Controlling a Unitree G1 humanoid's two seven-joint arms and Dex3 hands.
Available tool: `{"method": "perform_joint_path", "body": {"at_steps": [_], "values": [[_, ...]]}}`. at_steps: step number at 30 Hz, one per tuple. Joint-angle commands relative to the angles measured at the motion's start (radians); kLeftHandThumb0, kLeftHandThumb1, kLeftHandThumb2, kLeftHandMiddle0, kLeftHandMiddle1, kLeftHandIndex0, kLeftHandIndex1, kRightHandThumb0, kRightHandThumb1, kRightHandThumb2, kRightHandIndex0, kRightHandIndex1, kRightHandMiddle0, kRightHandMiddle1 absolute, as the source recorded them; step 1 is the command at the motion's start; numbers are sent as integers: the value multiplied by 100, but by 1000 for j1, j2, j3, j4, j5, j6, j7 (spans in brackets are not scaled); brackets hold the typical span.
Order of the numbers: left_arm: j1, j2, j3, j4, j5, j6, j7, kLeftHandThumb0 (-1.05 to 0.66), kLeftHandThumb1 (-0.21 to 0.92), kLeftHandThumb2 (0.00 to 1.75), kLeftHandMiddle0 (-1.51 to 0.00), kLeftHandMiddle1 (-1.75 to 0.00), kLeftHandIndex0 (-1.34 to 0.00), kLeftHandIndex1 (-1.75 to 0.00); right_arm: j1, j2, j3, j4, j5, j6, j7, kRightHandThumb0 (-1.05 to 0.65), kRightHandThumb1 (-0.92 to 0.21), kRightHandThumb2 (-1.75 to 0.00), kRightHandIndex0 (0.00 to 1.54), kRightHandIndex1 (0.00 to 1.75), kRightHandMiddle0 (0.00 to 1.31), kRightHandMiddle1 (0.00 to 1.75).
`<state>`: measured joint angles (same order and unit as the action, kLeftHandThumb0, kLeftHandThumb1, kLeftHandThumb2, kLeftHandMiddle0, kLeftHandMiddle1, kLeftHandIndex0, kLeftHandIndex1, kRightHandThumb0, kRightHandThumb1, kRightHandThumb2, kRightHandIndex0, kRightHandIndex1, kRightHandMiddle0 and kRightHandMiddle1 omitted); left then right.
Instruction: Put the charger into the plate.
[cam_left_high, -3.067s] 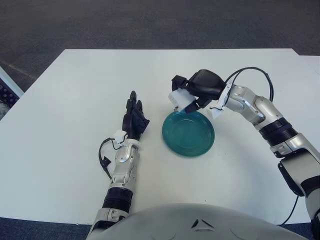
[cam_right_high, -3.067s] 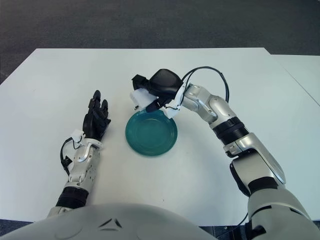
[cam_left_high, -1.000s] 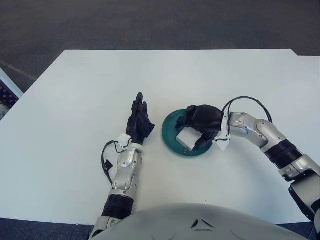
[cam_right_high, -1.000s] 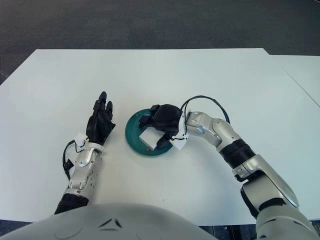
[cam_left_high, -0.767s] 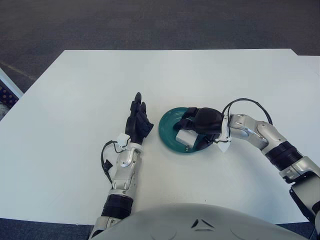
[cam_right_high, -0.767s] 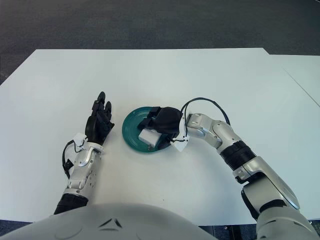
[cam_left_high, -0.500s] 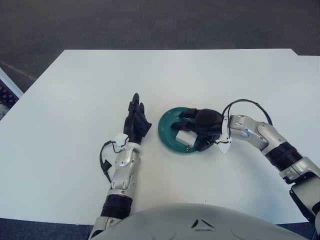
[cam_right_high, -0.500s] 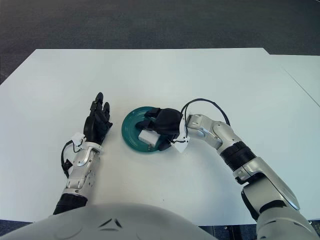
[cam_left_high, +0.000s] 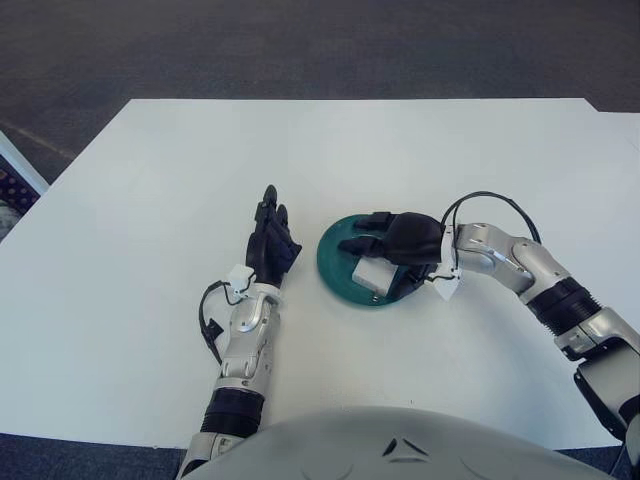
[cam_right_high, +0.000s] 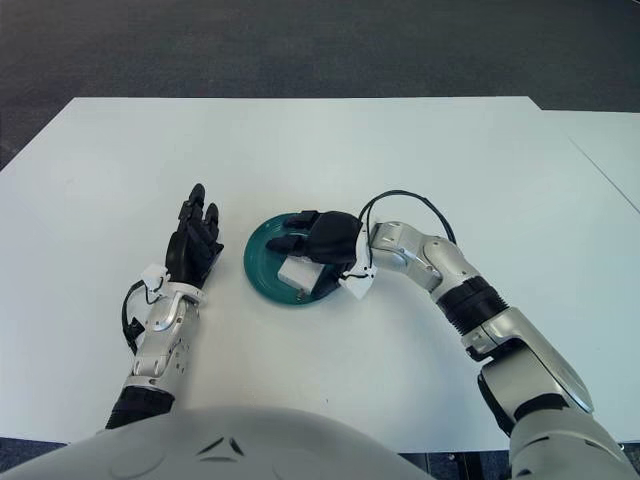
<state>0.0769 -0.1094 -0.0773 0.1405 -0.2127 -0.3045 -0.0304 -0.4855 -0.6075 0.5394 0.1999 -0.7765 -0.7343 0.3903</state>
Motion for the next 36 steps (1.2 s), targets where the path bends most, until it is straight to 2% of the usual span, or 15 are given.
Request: {"method": "perform_joint_path", "body": {"at_steps": [1,3,7,11,15,19,21,24,25,28,31,33,36], "values": [[-23,-2,7,9,42,3,11,-104,92,112,-2,0,0,-14,-64,-9,-57,-5,79,3,18,-105,-92,-91,0,0,0,0],[-24,2,10,12,67,5,23,-104,92,113,-1,0,0,-14,-101,-10,-90,-15,136,18,43,-105,-92,-93,0,0,0,0],[-24,0,22,16,76,15,26,-104,92,114,-1,0,0,-13,-128,6,-144,-29,208,76,67,-105,-92,-96,0,0,0,0],[-27,7,31,23,82,20,20,-105,92,114,0,0,0,-13,-103,52,-220,-58,325,224,82,-105,-92,-94,0,0,0,0],[-30,11,23,25,114,1,19,-105,92,114,0,0,0,-14,-86,94,-299,-121,480,426,135,-105,-92,-93,0,0,0,0],[-31,9,33,34,79,-14,-22,-105,92,115,0,0,0,-16,-35,177,-360,-138,560,556,73,-105,-92,-98,0,0,0,0],[-27,0,37,30,57,-8,-35,-105,92,115,0,0,0,-16,-34,207,-398,-116,611,594,51,-105,-92,-100,0,0,1,0],[-22,-9,47,23,30,8,-46,-105,92,113,-1,0,0,-17,-26,268,-482,-99,734,667,23,-105,-92,-101,0,0,2,1],[-22,-10,49,22,26,11,-48,-105,92,113,-1,0,0,-17,-21,280,-500,-96,762,682,20,-105,-92,-101,0,0,2,1],[-26,-2,53,18,18,14,-61,-105,92,111,-1,0,0,-17,56,319,-612,-13,912,684,28,-105,-92,-100,2,1,3,2],[-26,7,56,21,-18,-1,-109,-105,92,109,-1,0,0,-20,149,388,-707,39,999,674,-42,-105,-92,-97,6,2,9,6],[-26,10,61,23,-39,-7,-138,-105,92,109,-1,0,0,-21,161,414,-734,77,1019,655,-70,-105,-92,-96,9,1,7,22],[-24,15,71,22,-73,-8,-181,-105,92,108,0,0,0,-21,192,462,-767,175,1039,574,-96,-105,-92,-95,13,1,2,43]]}}
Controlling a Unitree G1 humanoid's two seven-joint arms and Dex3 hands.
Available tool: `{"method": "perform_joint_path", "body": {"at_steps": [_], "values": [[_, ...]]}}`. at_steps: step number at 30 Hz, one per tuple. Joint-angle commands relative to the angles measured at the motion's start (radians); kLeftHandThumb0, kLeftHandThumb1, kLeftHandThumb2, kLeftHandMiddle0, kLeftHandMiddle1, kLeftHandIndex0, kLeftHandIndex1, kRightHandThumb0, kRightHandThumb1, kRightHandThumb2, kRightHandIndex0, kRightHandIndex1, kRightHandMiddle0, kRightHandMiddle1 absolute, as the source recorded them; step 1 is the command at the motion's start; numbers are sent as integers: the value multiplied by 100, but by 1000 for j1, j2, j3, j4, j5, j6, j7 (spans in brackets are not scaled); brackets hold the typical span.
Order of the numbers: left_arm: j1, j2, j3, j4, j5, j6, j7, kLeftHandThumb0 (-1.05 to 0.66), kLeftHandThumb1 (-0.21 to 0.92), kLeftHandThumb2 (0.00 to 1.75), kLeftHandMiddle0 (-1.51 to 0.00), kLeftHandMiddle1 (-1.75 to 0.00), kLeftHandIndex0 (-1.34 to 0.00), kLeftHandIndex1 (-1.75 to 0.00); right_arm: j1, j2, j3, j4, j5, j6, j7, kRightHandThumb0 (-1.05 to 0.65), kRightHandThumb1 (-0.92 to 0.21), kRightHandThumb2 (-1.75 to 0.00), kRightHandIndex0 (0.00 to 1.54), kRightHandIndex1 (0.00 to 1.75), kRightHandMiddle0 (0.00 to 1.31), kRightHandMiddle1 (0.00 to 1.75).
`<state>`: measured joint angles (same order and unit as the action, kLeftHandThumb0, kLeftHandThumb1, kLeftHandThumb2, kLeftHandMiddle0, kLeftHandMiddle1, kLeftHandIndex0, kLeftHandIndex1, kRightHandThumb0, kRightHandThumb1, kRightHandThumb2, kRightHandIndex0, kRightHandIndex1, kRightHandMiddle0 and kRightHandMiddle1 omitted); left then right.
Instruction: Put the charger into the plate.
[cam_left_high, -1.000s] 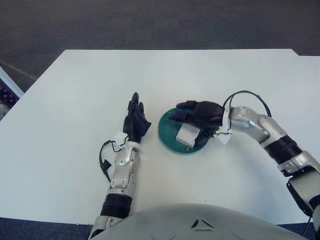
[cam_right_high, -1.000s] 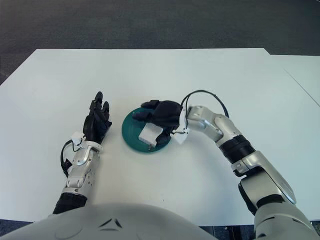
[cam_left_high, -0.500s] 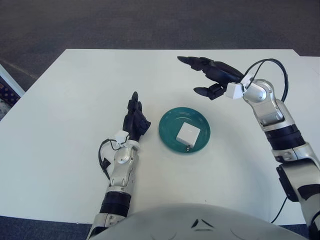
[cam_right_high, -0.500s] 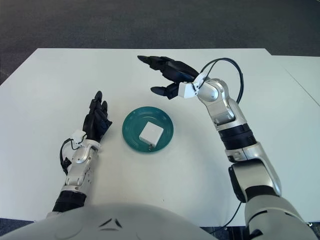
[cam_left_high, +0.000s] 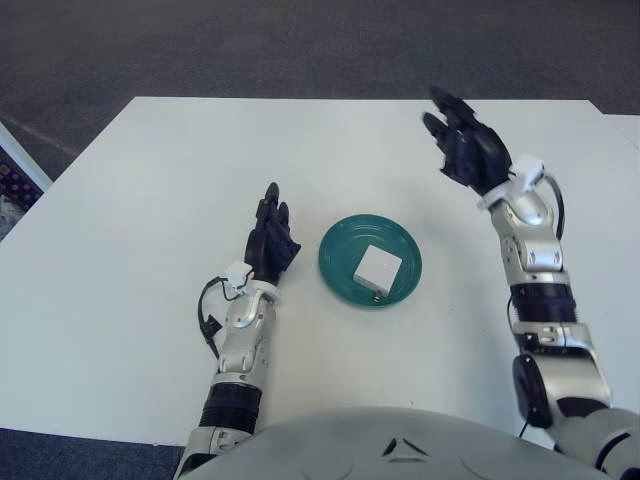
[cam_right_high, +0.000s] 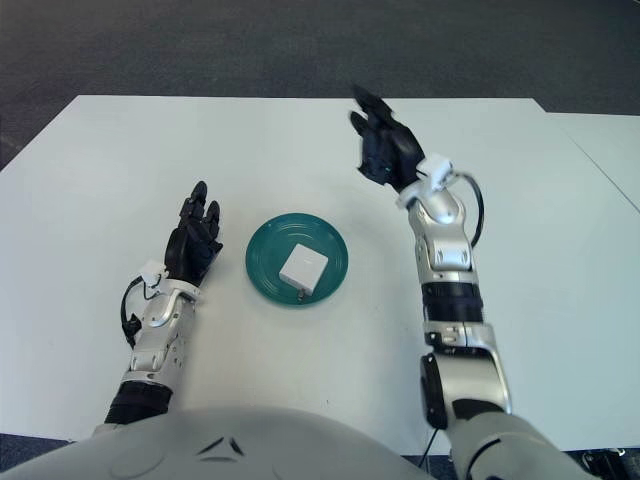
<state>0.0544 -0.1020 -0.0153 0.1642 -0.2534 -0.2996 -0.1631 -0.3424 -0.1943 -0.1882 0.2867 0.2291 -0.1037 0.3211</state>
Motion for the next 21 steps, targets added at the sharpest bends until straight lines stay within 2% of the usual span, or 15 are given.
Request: {"method": "perform_joint_path", "body": {"at_steps": [1,4,7,11,21], "values": [[-2,10,13,-2,-46,-11,-65,-105,92,108,0,0,0,-21,64,74,-51,130,38,-96,-39,-105,-92,-95,13,1,1,45],[-2,15,23,0,-66,-5,-91,-105,92,109,0,0,0,-19,92,133,-66,179,42,-162,-78,-105,-92,-95,15,1,0,49],[2,19,30,-1,-65,2,-95,-105,92,110,0,0,0,-18,123,187,-57,174,26,-204,-125,-105,-92,-96,16,1,0,51],[7,22,37,-8,-67,18,-98,-105,92,110,0,0,0,-17,151,229,-42,174,9,-246,-162,-105,-92,-97,17,1,0,51],[25,31,44,-25,-60,36,-104,-105,92,109,0,0,0,-17,155,242,-29,220,-18,-301,-191,-104,-92,-102,21,2,0,53]]}}
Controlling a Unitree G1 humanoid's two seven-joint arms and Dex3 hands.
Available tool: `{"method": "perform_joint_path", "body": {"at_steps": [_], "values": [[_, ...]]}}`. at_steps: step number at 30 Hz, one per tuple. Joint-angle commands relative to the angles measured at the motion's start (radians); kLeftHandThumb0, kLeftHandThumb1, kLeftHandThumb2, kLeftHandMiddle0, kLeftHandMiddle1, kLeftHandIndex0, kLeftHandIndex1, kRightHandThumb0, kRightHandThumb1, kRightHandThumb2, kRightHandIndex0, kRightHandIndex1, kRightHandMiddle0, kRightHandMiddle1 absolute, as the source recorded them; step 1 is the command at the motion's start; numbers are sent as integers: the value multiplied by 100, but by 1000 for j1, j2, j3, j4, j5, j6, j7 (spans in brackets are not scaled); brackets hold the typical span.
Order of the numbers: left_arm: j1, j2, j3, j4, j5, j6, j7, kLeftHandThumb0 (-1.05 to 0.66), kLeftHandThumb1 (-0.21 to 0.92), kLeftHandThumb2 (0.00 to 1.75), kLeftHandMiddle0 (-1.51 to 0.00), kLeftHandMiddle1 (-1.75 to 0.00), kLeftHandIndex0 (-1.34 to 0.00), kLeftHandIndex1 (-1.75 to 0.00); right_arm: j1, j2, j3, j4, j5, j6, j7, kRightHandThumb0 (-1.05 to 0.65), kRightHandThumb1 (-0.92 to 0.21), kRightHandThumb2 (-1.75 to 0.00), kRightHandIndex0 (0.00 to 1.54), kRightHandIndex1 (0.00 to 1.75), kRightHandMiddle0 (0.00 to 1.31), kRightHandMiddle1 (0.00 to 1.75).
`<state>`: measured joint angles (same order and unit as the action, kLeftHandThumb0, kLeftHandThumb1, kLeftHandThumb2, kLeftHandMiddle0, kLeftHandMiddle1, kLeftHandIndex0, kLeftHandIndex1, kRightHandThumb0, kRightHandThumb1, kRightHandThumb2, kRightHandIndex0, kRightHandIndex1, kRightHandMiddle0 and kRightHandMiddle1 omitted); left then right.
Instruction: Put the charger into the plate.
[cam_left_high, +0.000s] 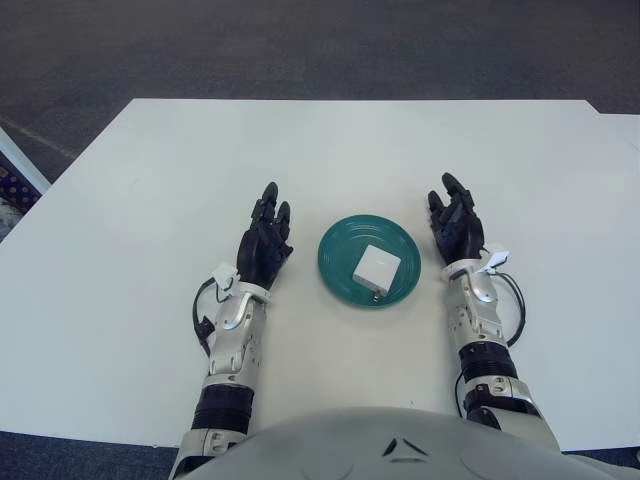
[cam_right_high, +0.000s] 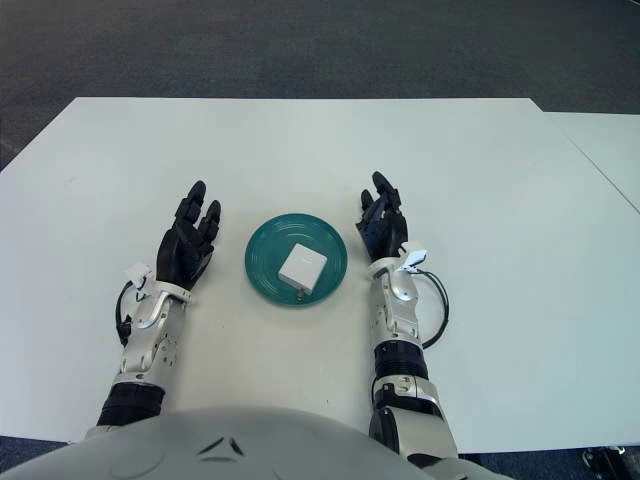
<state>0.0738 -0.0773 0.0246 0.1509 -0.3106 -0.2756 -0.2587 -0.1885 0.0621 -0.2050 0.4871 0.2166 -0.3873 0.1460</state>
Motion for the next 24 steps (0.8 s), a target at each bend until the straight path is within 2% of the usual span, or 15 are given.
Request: {"method": "perform_joint_path", "body": {"at_steps": [1,13,24], "values": [[8,7,5,-13,-1,12,-9,-105,92,109,0,0,0,-18,1,-16,-11,25,-10,-22,-17,-104,-92,-103,21,2,0,53],[18,17,7,-11,34,24,16,-103,92,110,0,0,0,-15,23,-28,19,105,-34,-74,11,-100,-92,-104,20,0,0,44],[15,10,10,0,28,22,3,-104,92,111,0,0,0,-10,39,-24,24,102,-39,-65,3,-98,-92,-102,21,1,0,43]]}}
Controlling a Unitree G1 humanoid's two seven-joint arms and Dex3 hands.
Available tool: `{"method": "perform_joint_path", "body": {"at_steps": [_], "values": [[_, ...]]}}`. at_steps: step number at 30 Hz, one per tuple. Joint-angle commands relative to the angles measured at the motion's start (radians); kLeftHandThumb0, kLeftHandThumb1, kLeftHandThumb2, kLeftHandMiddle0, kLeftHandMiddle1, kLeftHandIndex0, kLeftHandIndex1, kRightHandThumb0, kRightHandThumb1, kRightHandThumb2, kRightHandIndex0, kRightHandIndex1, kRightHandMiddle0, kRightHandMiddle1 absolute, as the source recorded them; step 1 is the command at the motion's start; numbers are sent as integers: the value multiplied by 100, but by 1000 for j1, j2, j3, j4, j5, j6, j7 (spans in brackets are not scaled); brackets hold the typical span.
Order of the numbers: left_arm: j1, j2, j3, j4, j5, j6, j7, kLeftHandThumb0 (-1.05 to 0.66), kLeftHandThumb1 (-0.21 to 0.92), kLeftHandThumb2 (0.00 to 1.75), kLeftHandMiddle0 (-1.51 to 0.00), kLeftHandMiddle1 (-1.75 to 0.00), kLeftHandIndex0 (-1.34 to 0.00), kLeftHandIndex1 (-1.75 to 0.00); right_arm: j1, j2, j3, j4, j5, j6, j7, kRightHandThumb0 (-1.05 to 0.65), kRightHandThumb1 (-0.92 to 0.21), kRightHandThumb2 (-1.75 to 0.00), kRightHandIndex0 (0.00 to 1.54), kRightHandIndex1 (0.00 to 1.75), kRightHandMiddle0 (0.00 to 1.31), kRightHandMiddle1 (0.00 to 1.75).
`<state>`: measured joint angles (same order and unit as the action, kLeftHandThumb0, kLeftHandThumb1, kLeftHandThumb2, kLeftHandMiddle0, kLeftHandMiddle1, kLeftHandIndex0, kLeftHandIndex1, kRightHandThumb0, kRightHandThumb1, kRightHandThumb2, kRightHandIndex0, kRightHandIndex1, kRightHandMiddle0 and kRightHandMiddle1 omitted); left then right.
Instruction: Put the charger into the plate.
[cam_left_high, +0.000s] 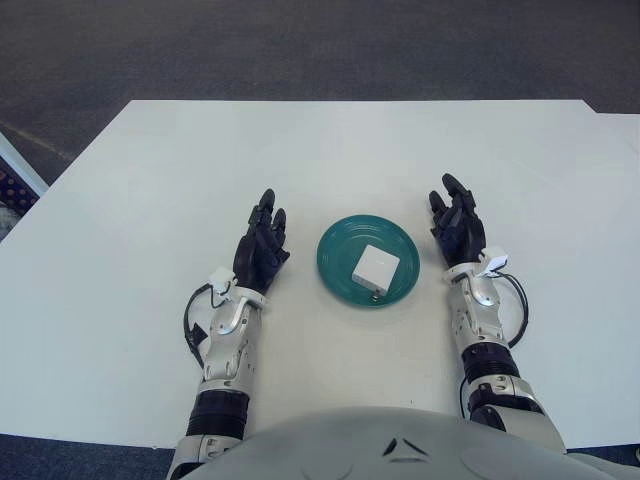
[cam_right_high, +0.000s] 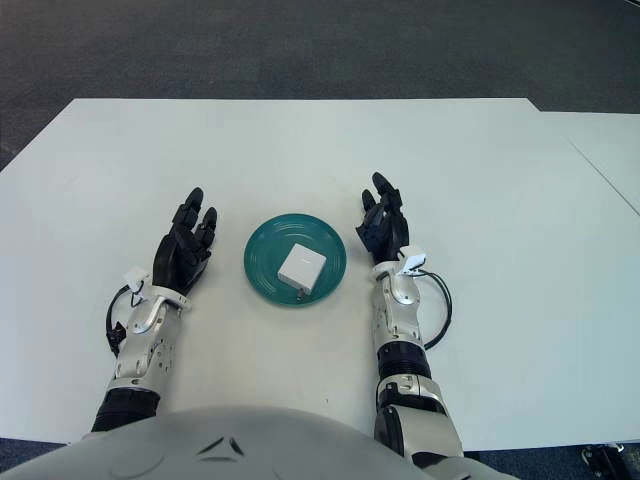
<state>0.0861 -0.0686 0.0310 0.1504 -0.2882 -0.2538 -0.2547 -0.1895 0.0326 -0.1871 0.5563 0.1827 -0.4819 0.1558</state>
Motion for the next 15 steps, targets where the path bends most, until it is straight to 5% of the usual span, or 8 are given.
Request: {"method": "perform_joint_path", "body": {"at_steps": [1,8,15], "values": [[2,1,4,0,7,0,1,-104,92,111,0,0,0,-10,43,4,8,31,-10,28,-9,-98,-92,-102,21,1,0,43],[4,-16,0,3,32,-4,33,-105,92,110,0,0,0,-10,54,-10,15,31,-18,17,0,-98,-92,-102,22,1,0,42],[25,-107,-55,82,159,-108,141,-104,92,112,-1,0,0,-13,53,-44,18,50,-31,0,1,-96,-92,-104,21,0,0,40]]}}
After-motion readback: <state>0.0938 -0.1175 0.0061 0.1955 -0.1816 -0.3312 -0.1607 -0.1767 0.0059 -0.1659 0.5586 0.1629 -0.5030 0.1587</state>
